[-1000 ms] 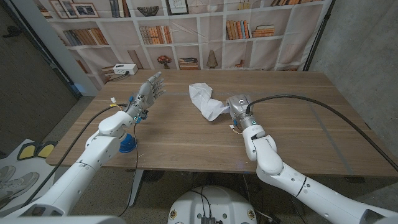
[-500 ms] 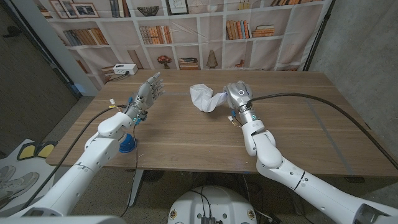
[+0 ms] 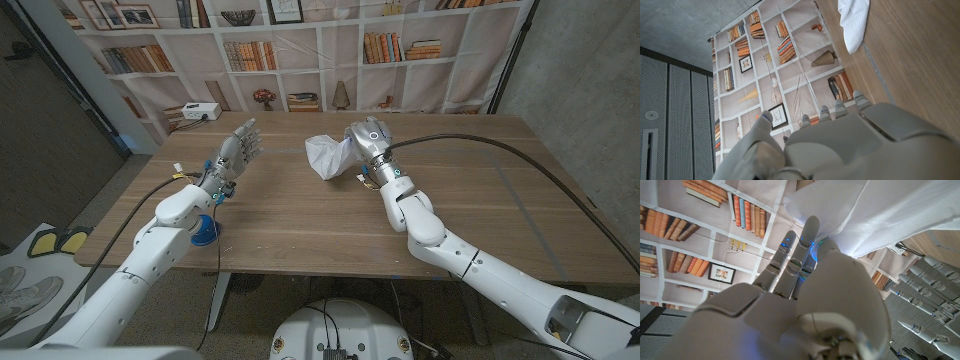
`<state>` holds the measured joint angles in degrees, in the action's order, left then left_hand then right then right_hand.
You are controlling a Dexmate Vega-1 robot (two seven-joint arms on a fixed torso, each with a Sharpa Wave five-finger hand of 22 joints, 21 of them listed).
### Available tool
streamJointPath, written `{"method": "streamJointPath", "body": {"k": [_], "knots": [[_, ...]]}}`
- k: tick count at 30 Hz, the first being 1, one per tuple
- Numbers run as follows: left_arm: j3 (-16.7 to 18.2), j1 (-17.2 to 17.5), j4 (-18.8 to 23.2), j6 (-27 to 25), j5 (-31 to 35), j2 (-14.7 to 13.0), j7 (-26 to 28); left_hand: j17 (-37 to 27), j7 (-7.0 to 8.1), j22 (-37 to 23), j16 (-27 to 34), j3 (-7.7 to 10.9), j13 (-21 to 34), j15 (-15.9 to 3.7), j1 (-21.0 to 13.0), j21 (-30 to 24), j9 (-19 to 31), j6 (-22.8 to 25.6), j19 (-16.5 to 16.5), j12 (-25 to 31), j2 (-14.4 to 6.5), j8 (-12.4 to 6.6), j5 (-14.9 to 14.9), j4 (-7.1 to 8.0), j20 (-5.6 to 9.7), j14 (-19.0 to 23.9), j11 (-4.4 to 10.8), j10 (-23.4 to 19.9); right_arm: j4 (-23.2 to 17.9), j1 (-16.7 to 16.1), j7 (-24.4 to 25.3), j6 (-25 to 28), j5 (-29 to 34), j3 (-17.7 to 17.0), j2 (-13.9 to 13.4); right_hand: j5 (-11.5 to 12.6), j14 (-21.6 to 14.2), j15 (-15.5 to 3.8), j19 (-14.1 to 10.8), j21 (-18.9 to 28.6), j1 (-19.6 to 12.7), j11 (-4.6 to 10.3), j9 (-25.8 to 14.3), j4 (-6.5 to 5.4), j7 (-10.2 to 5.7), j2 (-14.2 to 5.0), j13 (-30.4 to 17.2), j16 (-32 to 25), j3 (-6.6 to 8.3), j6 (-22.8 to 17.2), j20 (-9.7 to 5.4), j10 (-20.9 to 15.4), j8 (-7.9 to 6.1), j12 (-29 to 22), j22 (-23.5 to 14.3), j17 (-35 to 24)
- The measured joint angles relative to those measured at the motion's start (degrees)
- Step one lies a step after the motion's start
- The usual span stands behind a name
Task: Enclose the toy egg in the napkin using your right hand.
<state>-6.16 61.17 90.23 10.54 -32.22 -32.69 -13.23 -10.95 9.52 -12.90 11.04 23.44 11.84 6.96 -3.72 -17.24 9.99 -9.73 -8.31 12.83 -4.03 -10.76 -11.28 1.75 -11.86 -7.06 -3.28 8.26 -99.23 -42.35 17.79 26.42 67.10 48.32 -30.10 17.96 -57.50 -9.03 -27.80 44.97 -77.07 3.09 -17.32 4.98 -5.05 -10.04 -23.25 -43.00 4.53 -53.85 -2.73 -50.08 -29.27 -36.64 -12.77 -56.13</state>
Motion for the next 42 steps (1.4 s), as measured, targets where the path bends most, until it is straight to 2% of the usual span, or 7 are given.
{"method": "streamJointPath", "body": {"k": [3, 5, 6, 14, 26, 37, 42], "knots": [[0.28, 0.52, 0.43, 0.00, 0.00, -0.04, 0.05, 0.00, 0.00, 0.00, 0.00, 0.00, 0.00, 0.00, 0.00, 0.00, 0.00, 0.00, 0.00, 0.00, 0.00, 0.00, 0.00, 0.00, 0.00, 0.00, 0.00, 0.00, 0.13, 0.12, -0.36, -1.24, -0.35, 0.05, 0.04, 0.00, 0.00, 0.00, 0.14, 0.43, 0.00, 0.00, 0.05, 0.00, 0.00, 0.00, 0.00, 0.02, 0.00, 0.00, 0.14, 0.00, 0.00, 0.00, 0.00, -0.27], [0.49, 0.97, 0.76, 0.00, -0.01, -0.07, 0.33, 0.00, 0.00, 0.00, 0.00, 0.00, 0.00, 0.00, 0.00, 0.00, 0.00, 0.00, 0.11, 0.00, 0.00, 0.00, 0.00, 0.00, -0.11, 0.00, 0.00, 0.00, 2.02, 1.78, -0.59, -2.13, -0.71, 0.63, 0.65, -0.01, 0.00, 0.00, 0.20, 0.44, 0.00, 0.00, 0.05, 0.00, -0.12, 0.01, 0.00, 0.02, 0.00, -0.13, 0.20, 0.00, 0.00, 0.00, 0.00, -0.52], [0.56, 1.10, 0.86, 0.00, -0.01, -0.07, 0.67, 0.00, 0.00, 0.00, 0.00, 0.00, 0.00, 0.00, 0.00, 0.00, 0.00, 0.00, 0.11, 0.00, 0.00, 0.00, 0.00, 0.00, -0.11, 0.00, 0.00, 0.00, 4.51, 3.90, -0.64, -2.32, -0.80, 1.38, 1.53, -0.01, 0.00, 0.00, 0.20, 0.44, 0.00, 0.00, 0.06, 0.00, -0.19, 0.01, 0.00, 0.27, 0.00, -0.20, 0.20, 0.00, 0.01, 0.00, 0.00, -0.53], [0.93, 1.80, 1.31, 0.00, 0.01, -0.07, 1.22, 0.00, 0.00, 0.00, 0.00, 0.00, 0.00, 0.00, 0.00, 0.00, 0.00, 0.00, 0.11, 0.00, 0.00, 0.00, 0.00, 0.00, -0.11, 0.00, 0.00, 0.00, 11.40, 9.16, -0.80, -5.43, -2.22, 3.61, 4.03, -0.45, 0.00, 0.00, 0.41, 1.03, -0.37, 0.01, 0.31, -0.02, -0.19, 0.38, 0.00, 0.75, 0.02, -0.20, -0.01, 0.01, 0.01, 0.00, 0.28, -1.32], [1.33, 2.28, 1.32, -0.20, 0.04, 0.19, 1.77, 0.00, 0.00, 0.00, 0.00, 0.00, 0.00, 0.00, 0.00, 0.00, 0.00, 0.00, 0.11, 0.00, 0.00, 0.00, 0.00, 0.00, -0.11, 0.00, 0.00, 0.00, 24.39, 18.13, 0.34, -9.23, -4.36, 8.10, 9.13, -0.51, 0.00, 0.00, 0.40, 1.87, -0.36, -0.01, 0.31, -0.23, -0.19, 0.39, 0.00, 1.37, 0.23, -0.19, -0.01, -0.01, 0.00, 0.00, 0.28, -2.12], [2.14, 3.33, 1.67, -0.24, -0.01, 0.29, 2.74, 0.00, 0.00, 0.00, 0.00, 0.00, 0.00, 0.00, 0.00, 0.00, 0.00, 0.00, 0.11, 0.00, 0.00, 0.00, 0.00, 0.00, -0.10, 0.00, 0.00, 0.00, 38.95, 25.91, 1.50, -13.48, -6.37, 14.03, 15.22, -0.66, 0.00, 0.00, 0.40, 2.95, -0.35, -0.01, 0.58, -0.23, -0.21, 0.40, -0.01, 2.40, 0.22, -0.22, -0.01, -0.01, 0.01, 0.00, 0.53, -2.39], [2.72, 4.02, 1.92, -0.24, -0.07, 0.37, 3.12, 0.00, 0.00, 0.00, 0.00, 0.00, 0.00, 0.00, 0.00, 0.00, 0.00, 0.00, 0.11, 0.00, 0.00, 0.00, 0.00, 0.00, -0.10, 0.00, 0.00, 0.00, 46.29, 28.97, 1.96, -15.13, -7.11, 16.99, 18.70, -1.11, 0.05, 0.02, -0.05, 4.13, -0.13, -0.01, 0.92, -0.30, -0.73, 0.62, -0.01, 5.13, 0.97, -0.46, -0.03, -0.01, 0.25, 0.00, 1.03, -0.86]]}}
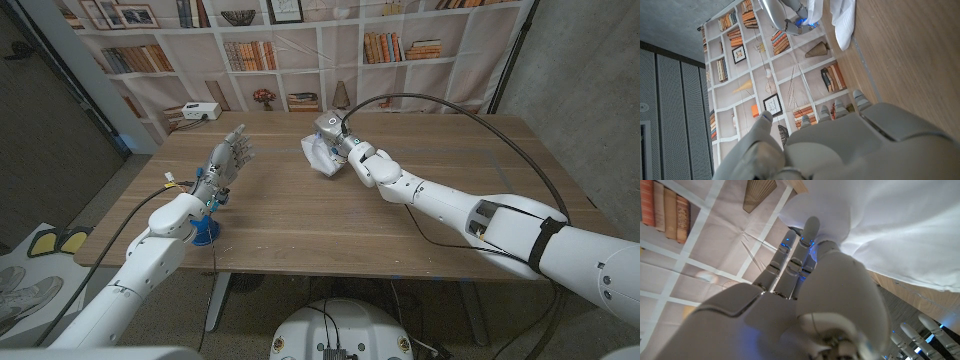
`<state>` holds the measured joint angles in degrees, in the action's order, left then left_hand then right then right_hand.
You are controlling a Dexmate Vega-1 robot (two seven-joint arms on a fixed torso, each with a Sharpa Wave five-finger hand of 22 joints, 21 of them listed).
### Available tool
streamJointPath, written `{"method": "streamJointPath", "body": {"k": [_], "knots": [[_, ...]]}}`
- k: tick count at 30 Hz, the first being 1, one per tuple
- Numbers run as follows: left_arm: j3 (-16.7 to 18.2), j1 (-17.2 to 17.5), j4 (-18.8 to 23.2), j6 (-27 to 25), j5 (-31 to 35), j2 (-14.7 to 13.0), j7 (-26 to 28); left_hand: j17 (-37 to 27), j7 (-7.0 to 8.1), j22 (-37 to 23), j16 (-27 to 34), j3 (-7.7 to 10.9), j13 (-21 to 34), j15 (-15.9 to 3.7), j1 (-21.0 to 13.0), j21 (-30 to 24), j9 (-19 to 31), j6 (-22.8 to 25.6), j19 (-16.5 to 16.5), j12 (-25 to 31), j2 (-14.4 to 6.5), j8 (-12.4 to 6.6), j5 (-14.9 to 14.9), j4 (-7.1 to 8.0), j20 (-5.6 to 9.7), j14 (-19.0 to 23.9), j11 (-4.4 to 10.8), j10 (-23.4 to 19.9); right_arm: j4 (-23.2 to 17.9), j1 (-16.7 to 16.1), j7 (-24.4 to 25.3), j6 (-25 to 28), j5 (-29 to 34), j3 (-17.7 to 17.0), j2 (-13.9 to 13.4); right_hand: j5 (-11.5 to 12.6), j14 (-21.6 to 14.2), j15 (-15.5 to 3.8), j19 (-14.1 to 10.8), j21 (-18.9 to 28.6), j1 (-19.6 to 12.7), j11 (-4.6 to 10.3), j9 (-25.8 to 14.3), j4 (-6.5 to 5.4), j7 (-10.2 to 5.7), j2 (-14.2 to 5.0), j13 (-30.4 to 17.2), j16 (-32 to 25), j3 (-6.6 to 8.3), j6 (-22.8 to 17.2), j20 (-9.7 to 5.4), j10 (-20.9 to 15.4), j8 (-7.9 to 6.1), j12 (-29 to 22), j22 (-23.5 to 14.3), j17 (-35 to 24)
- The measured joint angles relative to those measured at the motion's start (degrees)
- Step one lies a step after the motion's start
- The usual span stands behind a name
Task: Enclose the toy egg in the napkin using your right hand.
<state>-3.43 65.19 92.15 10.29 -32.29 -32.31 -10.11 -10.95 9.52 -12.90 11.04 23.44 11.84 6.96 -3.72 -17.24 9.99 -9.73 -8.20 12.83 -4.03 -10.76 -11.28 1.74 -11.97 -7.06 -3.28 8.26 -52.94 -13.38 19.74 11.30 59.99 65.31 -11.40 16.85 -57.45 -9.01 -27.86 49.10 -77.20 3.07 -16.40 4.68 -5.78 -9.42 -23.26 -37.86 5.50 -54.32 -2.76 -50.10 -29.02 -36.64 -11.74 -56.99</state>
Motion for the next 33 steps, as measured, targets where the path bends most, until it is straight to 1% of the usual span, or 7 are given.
{"method": "streamJointPath", "body": {"k": [6, 13, 17, 22, 27, 30, 33], "knots": [[0.55, 0.59, 0.21, 0.00, -0.10, 0.04, 0.43, 0.00, 0.00, 0.00, 0.00, 0.00, 0.00, 0.00, 0.00, 0.00, 0.00, 0.00, 0.00, 0.00, 0.00, 0.00, 0.00, 0.00, 0.00, 0.00, 0.00, 0.00, 8.82, 3.07, -0.04, -0.73, -1.50, 2.95, 4.63, -1.39, 6.31, 1.78, 0.89, 0.96, 1.56, 2.64, 1.91, -0.59, -0.89, 0.43, -1.01, 8.78, 1.38, 7.95, 0.88, 3.62, 5.42, 5.04, 0.98, 5.13], [0.86, 0.80, 0.27, -0.13, -0.12, 0.05, 0.63, 0.00, 0.00, 0.00, 0.00, -0.16, 0.00, 0.00, 0.00, 0.00, 0.00, 0.00, 0.00, 0.00, 0.00, 0.00, 0.00, -0.16, 0.00, 0.00, 0.00, 0.00, 20.04, 6.18, -0.54, -0.45, -3.75, 6.17, 10.73, -0.63, 19.28, 4.96, 4.97, 0.67, 7.72, 2.30, 4.16, -0.97, -3.36, 2.96, 3.65, 21.84, 1.85, 22.64, 3.89, 26.08, 15.83, 18.58, 1.36, 14.11], [0.87, 0.76, 0.27, -0.25, -0.12, 0.06, 0.64, 0.00, 0.00, 0.00, 0.00, -0.16, 0.00, 0.00, 0.00, 0.00, 0.00, 0.00, 0.00, 0.00, 0.00, 0.00, 0.00, -0.16, 0.00, 0.00, 0.00, 0.00, 23.84, 7.27, -1.27, 0.36, -5.76, 7.64, 12.74, 0.26, 24.83, 5.76, 6.78, -0.33, 10.67, 1.83, 4.43, -1.71, -3.42, 4.38, 4.88, 25.25, 1.10, 30.45, 4.60, 33.28, 18.45, 23.36, 1.63, 16.63], [0.85, 0.27, -0.01, -0.42, -0.06, 0.09, 0.64, 0.00, 0.00, 0.00, 0.00, -0.31, 0.00, 0.00, 0.00, 0.00, 0.00, 0.00, 0.00, 0.00, 0.00, 0.00, 0.00, -0.02, 0.00, 0.00, 0.00, 0.00, 26.51, 8.26, -1.88, 2.22, -8.08, 9.25, 14.25, 2.18, 31.48, 6.29, 9.71, -2.39, 15.99, 0.71, 4.69, -3.77, -1.38, 6.31, 6.13, 26.43, -0.96, 43.95, 5.37, 41.86, 19.09, 26.26, 1.63, 18.34], [0.54, -0.26, -0.31, -0.58, 0.06, 0.19, 0.58, 0.00, 0.00, 0.00, 0.00, -0.41, 0.00, 0.00, 0.00, 0.00, 0.00, 0.00, 0.00, 0.00, 0.00, 0.00, 0.00, 0.08, 0.00, 0.00, 0.00, 0.00, 25.60, 8.33, -2.67, 4.64, -10.21, 9.55, 13.83, 2.89, 36.54, 6.53, 12.48, -4.85, 26.56, -1.72, 4.95, -8.68, 2.21, 7.41, 7.19, 26.17, -5.86, 56.40, 6.27, 49.52, 19.08, 26.28, 1.47, 18.78], [0.35, -0.56, -0.44, -0.65, 0.13, 0.23, 0.54, 0.00, 0.00, 0.00, 0.00, -0.41, 0.00, 0.00, 0.00, 0.00, 0.00, 0.00, 0.00, 0.00, 0.00, 0.00, 0.00, 0.08, 0.00, 0.00, 0.00, 0.00, 22.56, 7.67, -3.01, 6.04, -11.82, 8.64, 12.14, 2.89, 38.84, 6.61, 13.65, -5.98, 32.15, -3.31, 4.95, -11.35, 3.97, 7.72, 7.32, 26.17, -8.54, 60.01, 7.27, 52.09, 19.08, 26.28, 1.46, 18.77], [0.20, -0.76, -0.52, -0.72, 0.21, 0.24, 0.48, 0.00, 0.00, 0.00, 0.00, -0.41, 0.00, 0.00, 0.00, 0.00, 0.00, 0.00, 0.00, 0.00, 0.00, 0.00, 0.00, 0.08, 0.00, 0.00, 0.00, 0.00, 19.82, 6.85, -2.86, 6.77, -13.19, 7.35, 10.85, 2.89, 39.50, 6.56, 13.84, -6.36, 35.18, -3.61, 4.82, -12.92, 4.25, 6.24, 7.32, 25.60, -9.34, 60.49, 7.46, 52.35, 18.45, 25.50, 1.46, 18.77]]}}
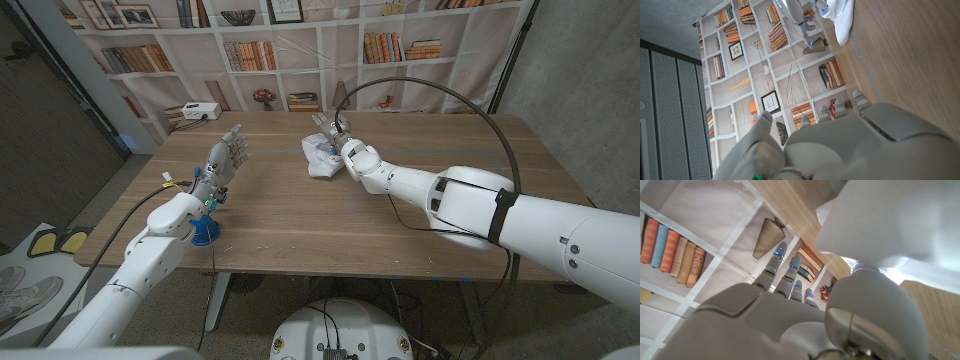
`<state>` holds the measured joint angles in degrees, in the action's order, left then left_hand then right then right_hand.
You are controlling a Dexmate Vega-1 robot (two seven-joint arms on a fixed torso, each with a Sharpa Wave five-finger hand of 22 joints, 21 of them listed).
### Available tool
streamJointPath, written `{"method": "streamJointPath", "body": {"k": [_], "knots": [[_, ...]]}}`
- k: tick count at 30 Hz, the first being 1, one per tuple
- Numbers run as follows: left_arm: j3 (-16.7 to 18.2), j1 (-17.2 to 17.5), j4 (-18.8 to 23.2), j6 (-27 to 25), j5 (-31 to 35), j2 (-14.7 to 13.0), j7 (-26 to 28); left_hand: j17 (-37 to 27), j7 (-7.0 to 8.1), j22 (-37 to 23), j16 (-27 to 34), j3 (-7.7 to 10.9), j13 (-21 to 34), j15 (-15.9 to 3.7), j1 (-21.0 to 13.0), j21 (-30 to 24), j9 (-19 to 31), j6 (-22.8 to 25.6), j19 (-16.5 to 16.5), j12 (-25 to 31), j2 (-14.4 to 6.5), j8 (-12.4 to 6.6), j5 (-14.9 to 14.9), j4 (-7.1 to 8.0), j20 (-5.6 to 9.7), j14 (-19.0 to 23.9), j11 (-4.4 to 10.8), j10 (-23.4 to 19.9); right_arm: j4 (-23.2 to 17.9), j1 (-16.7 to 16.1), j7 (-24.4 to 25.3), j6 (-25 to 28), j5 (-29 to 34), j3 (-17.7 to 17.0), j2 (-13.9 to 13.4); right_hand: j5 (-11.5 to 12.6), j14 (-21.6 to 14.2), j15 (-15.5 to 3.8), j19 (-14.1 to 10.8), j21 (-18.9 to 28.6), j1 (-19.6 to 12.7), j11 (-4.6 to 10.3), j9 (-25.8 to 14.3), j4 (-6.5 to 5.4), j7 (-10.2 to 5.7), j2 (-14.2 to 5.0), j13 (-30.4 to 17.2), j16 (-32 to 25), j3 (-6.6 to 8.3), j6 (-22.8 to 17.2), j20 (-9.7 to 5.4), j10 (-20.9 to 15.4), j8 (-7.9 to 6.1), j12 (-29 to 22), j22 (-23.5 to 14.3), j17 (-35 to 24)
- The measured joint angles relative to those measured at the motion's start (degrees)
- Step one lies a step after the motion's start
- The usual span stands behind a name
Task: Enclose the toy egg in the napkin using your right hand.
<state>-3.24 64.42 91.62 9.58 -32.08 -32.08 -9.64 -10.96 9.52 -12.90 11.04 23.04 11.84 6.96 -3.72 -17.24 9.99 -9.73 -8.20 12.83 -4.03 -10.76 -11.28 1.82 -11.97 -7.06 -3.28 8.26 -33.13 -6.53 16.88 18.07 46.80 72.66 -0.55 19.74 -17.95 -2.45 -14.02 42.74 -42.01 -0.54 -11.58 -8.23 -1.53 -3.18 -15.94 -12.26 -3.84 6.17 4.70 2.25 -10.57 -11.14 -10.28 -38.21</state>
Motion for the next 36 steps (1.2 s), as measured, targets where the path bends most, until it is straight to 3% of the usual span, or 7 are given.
{"method": "streamJointPath", "body": {"k": [9, 13, 19, 25, 27, 32, 36], "knots": [[-0.51, -0.65, -0.30, -0.10, 0.30, 0.04, -0.13, 0.00, 0.00, 0.00, 0.00, 0.00, 0.00, 0.00, 0.00, 0.00, 0.00, 0.00, 0.00, 0.00, 0.00, 0.00, 0.00, 0.00, 0.00, 0.00, 0.00, 0.00, -9.91, -3.96, 1.87, -0.13, -7.69, -7.46, -4.56, 0.00, -0.05, 0.21, 0.45, -0.84, 2.72, 0.35, 0.13, -0.88, -1.73, -8.22, 0.26, -1.31, 3.84, -5.66, -0.43, -3.61, -1.74, -1.66, -0.17, 0.27], [-0.68, -0.87, -0.34, -0.13, 0.35, 0.04, -0.24, 0.00, 0.00, 0.00, 0.00, 0.00, 0.00, 0.00, 0.00, 0.00, 0.00, 0.00, 0.00, 0.00, 0.00, 0.00, 0.00, 0.00, 0.00, 0.00, 0.00, 0.00, -13.11, -5.62, 1.39, -2.58, -12.89, -11.86, -6.05, -1.18, 0.44, 0.19, 3.06, -2.39, 5.59, -0.34, 0.04, -1.45, -1.34, -7.44, 0.26, -1.31, 4.12, -6.50, 1.41, -4.29, -1.74, -1.66, -0.27, 0.49], [-0.77, -1.03, -0.34, -0.28, 0.39, -0.02, -0.31, 0.00, 0.00, 0.00, 0.00, 0.00, 0.00, 0.00, 0.00, 0.00, 0.00, 0.00, 0.00, 0.00, 0.00, 0.00, 0.00, 0.00, 0.00, 0.00, 0.00, 0.00, -14.93, -7.00, -0.81, -5.82, -18.90, -16.73, -7.40, -3.63, 3.68, 2.26, 9.64, -5.53, 13.32, -2.64, -0.04, -1.54, -1.22, -4.73, 0.26, -1.31, 0.79, -8.86, 4.80, -3.66, -1.83, -1.66, -0.53, 0.53], [-0.81, -1.10, -0.23, -0.44, 0.41, -0.21, -0.33, 0.00, 0.00, 0.00, 0.00, 0.00, 0.00, 0.00, 0.00, 0.00, 0.00, 0.00, 0.13, 0.00, 0.00, 0.00, 0.00, 0.00, -0.13, 0.00, 0.00, 0.00, -15.15, -7.62, -3.50, -9.92, -25.09, -19.98, -7.99, -3.89, 4.07, 2.65, 10.99, -6.37, 17.54, -3.64, -0.03, -1.17, -0.96, -2.89, 0.16, -1.74, -1.77, -12.57, 5.67, -6.00, -2.74, -1.66, -0.53, 0.62], [-0.81, -1.10, -0.13, -0.46, 0.42, -0.26, -0.33, 0.00, 0.00, 0.00, 0.00, 0.00, 0.00, 0.00, 0.00, 0.00, 0.00, 0.00, 0.44, 0.00, 0.00, 0.00, 0.00, 0.00, 0.01, 0.00, 0.00, 0.00, -15.37, -7.64, -3.99, -10.43, -25.87, -20.21, -8.25, -3.76, 3.66, 2.24, 8.72, -5.98, 14.70, -3.12, 0.03, 1.70, -1.04, -1.97, 0.19, -2.17, -1.36, -13.16, 4.62, -6.51, -2.75, -1.66, -0.53, 1.03], [-0.81, -1.09, -0.02, -0.48, 0.41, -0.30, -0.33, 0.00, 0.00, 0.00, 0.00, 0.01, 0.00, 0.00, 0.00, 0.00, 0.00, 0.00, 0.53, 0.00, 0.00, 0.00, 0.00, 0.00, 0.10, 0.00, 0.00, 0.00, -17.44, -7.59, -3.74, -9.17, -24.82, -19.03, -9.14, -0.80, -0.40, 0.13, -0.48, -3.22, -3.88, 0.43, 0.13, 12.99, -2.56, 0.60, 0.25, -4.09, 1.59, -16.53, -0.65, -11.29, -2.75, -2.44, -0.53, 2.68], [-0.79, -1.07, 0.01, -0.49, 0.38, -0.30, -0.33, 0.00, 0.00, 0.00, 0.00, 0.01, 0.00, 0.00, 0.00, 0.00, 0.00, 0.00, 0.53, 0.00, 0.00, 0.00, 0.00, 0.00, 0.10, 0.00, 0.00, 0.00, -19.99, -7.20, -2.14, -3.99, -19.51, -16.59, -9.97, 0.96, -2.61, 0.06, -3.68, -2.13, -13.29, 3.25, 0.13, 16.65, -4.21, -0.94, 0.25, -4.92, 3.88, -18.18, -3.89, -14.06, -2.57, -2.65, -0.79, 3.19]]}}
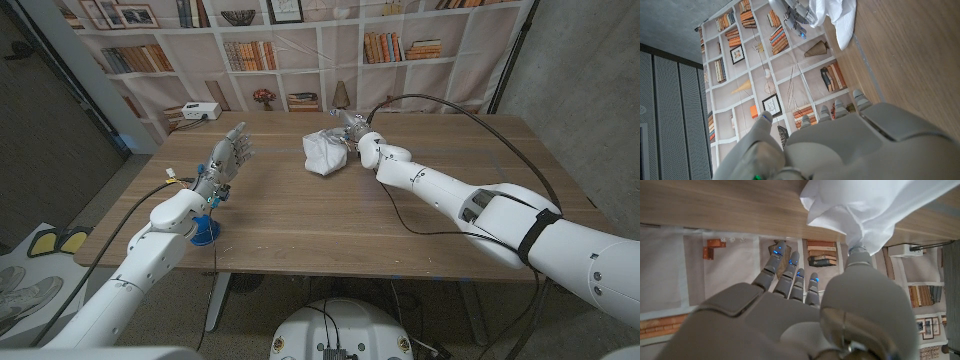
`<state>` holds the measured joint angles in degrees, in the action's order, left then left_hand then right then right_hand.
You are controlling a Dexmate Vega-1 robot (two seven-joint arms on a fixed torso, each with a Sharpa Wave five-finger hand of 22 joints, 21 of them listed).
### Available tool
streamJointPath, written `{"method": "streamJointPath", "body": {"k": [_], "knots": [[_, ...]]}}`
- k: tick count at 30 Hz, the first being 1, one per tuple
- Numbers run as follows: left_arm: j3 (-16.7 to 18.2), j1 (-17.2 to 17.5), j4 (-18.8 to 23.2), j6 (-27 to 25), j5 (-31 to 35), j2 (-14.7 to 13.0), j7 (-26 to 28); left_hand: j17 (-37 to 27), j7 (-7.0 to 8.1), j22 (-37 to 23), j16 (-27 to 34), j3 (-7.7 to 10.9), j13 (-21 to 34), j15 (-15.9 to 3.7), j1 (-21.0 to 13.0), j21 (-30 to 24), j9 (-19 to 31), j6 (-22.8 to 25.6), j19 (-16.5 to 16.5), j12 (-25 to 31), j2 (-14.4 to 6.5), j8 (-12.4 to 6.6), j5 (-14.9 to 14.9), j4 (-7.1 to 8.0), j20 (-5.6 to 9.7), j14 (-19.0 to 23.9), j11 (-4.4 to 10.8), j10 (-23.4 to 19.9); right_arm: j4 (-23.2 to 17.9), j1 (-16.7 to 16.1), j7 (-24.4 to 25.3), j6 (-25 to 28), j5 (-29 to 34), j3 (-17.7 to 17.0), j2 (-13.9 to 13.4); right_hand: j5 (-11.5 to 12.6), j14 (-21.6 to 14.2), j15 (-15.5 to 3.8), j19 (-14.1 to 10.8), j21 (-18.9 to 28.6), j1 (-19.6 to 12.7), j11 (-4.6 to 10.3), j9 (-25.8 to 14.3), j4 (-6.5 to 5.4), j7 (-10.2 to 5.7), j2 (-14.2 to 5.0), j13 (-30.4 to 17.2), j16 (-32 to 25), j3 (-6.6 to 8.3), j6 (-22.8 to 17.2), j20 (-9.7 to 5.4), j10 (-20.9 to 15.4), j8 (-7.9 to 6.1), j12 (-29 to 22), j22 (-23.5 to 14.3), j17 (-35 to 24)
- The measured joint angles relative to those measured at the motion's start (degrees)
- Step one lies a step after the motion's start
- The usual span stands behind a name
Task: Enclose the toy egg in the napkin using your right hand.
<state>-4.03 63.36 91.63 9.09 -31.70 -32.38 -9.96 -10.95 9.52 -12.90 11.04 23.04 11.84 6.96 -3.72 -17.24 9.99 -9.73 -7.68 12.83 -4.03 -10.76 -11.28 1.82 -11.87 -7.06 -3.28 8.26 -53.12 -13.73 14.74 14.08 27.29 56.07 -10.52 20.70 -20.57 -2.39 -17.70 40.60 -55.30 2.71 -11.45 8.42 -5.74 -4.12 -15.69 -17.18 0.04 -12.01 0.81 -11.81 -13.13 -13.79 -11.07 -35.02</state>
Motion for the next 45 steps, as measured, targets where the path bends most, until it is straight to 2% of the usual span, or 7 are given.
{"method": "streamJointPath", "body": {"k": [8, 13, 20, 27, 35, 44, 45], "knots": [[-0.08, -0.32, -0.38, 0.00, -0.05, 0.16, -0.21, 0.00, 0.00, 0.00, 0.00, 0.00, 0.00, 0.00, -0.31, 0.00, 0.00, 0.00, 0.00, 0.00, 0.31, 0.00, 0.00, 0.00, 0.00, 0.00, 0.00, 0.00, -2.83, 0.88, 2.48, 7.24, 9.13, 4.87, -0.97, 1.63, -3.60, -0.08, -4.58, 2.15, -14.03, 1.53, 0.27, 1.92, -0.10, -3.75, 0.27, -1.05, 5.01, -2.13, -0.85, -3.00, 0.21, 0.00, 0.42, -0.04], [-0.34, -0.67, -0.73, 0.04, -0.05, 0.30, -0.34, 0.00, 0.00, 0.00, 0.00, 0.00, 0.00, 0.00, -0.31, 0.00, 0.00, 0.00, -0.01, 0.00, 0.31, 0.00, 0.00, 0.00, 0.00, 0.00, 0.00, 0.00, -3.20, 0.88, 5.07, 9.10, 12.31, 5.80, -1.05, 1.21, -4.71, -0.19, -4.73, 2.60, -14.11, 1.38, 0.17, -0.63, -0.37, -6.52, 0.54, -1.49, 6.92, -3.53, -0.81, -4.71, 0.21, -0.21, 0.42, -0.15], [-0.60, -1.01, -1.03, 0.12, -0.02, 0.40, -0.32, 0.00, 0.00, 0.00, 0.00, 0.00, 0.00, 0.00, -0.31, 0.00, 0.00, 0.00, -0.01, 0.00, 0.31, 0.00, 0.00, 0.00, 0.00, 0.00, 0.00, 0.00, -2.39, -0.64, 10.63, 7.29, 10.84, 3.04, -0.30, -1.83, -5.44, -0.08, -4.76, 4.02, -9.45, 0.39, -0.16, -8.13, 0.32, -8.06, 0.36, -1.69, 10.99, -5.81, -0.77, -6.32, 0.21, -0.21, 0.25, -0.71], [-0.96, -1.73, -1.59, 0.18, 0.09, 0.59, -0.31, 0.00, 0.00, 0.00, 0.00, 0.00, 0.00, 0.00, -0.31, 0.00, 0.00, 0.00, 0.21, 0.00, 0.31, 0.00, 0.00, 0.00, 0.22, 0.00, 0.00, 0.00, -1.27, -2.54, 12.16, -0.48, 2.86, -2.84, -0.52, -7.40, -2.96, -0.20, -0.63, 3.63, 4.28, -2.98, -0.16, -17.40, 1.47, -6.38, 0.36, -0.27, 11.28, -6.09, 2.08, -5.86, 1.09, 0.63, 0.42, 0.02], [-1.48, -2.81, -2.68, 0.47, 0.20, 0.86, -0.68, 0.00, -0.22, 0.00, 0.00, 0.00, 0.00, -0.11, -0.31, 0.00, 0.00, -0.23, 0.80, 0.00, 0.31, 0.00, 0.00, 0.00, 2.06, 0.11, 0.00, 0.00, 2.72, -3.33, 7.71, -11.29, -7.27, -8.53, -1.25, -9.51, 5.20, 0.23, 7.12, -0.15, 15.23, -5.24, -0.15, -17.84, 2.27, -4.45, 0.54, 3.87, 8.73, -3.97, 4.67, -0.61, 1.97, 2.57, 0.73, 1.93], [-1.72, -3.37, -3.31, 0.95, 0.25, 1.01, -1.10, 0.00, -0.22, 0.00, 0.00, 0.00, 0.00, -0.42, -0.31, 0.00, 0.00, -0.22, 0.80, 0.00, 0.31, 0.00, 0.00, 0.00, 2.69, -0.20, -0.31, 0.31, 7.11, -3.21, 0.24, -24.24, -15.77, -12.58, -1.90, -9.51, 10.92, 1.30, 11.96, -3.79, 24.24, -4.05, -0.15, -17.81, 0.70, -1.79, 1.59, 5.96, 4.79, -0.61, 7.47, 3.84, 2.33, 2.99, 0.96, 4.36], [-1.88, -3.77, -3.84, 0.95, 0.25, 1.08, -1.11, 0.00, -0.22, 0.00, 0.00, 0.00, 0.00, -0.42, -0.31, 0.00, 0.00, -0.22, 0.80, 0.00, 0.31, 0.00, 0.00, 0.00, 2.69, -0.20, -0.31, 0.32, 7.22, -3.21, -5.00, -31.78, -20.28, -12.66, -1.91, -9.50, 11.15, 1.52, 12.24, -4.02, 24.76, -4.16, -0.10, -17.76, 0.64, -1.53, 1.69, 5.96, 4.51, -0.34, 7.74, 4.00, 2.33, 2.99, 0.96, 4.53]]}}
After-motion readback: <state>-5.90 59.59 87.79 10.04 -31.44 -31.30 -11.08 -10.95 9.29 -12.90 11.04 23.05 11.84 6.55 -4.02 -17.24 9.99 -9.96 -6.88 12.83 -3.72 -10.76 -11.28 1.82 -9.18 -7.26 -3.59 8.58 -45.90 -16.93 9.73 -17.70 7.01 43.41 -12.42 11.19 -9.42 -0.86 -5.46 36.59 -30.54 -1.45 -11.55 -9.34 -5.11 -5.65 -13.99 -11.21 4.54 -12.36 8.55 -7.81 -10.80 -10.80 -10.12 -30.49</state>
